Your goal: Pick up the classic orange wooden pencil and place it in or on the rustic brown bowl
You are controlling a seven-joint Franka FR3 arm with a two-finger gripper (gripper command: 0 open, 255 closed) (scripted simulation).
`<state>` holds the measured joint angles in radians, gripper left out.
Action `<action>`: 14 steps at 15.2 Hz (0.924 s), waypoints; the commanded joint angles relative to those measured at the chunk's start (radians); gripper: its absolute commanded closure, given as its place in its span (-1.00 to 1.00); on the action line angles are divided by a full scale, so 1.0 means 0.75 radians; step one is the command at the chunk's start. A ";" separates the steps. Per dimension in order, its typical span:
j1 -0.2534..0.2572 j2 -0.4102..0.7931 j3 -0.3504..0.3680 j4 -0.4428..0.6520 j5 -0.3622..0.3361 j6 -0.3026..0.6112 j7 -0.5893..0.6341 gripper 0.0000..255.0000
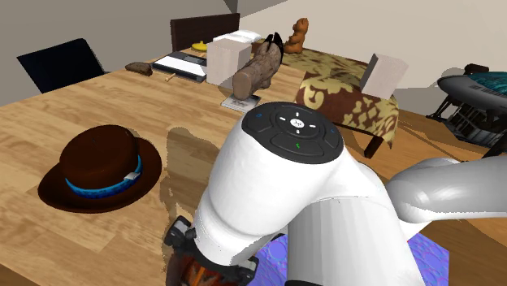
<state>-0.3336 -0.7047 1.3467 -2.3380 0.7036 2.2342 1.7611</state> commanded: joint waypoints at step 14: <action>0.115 -0.056 -0.182 0.054 -0.056 -0.169 0.024 -1.00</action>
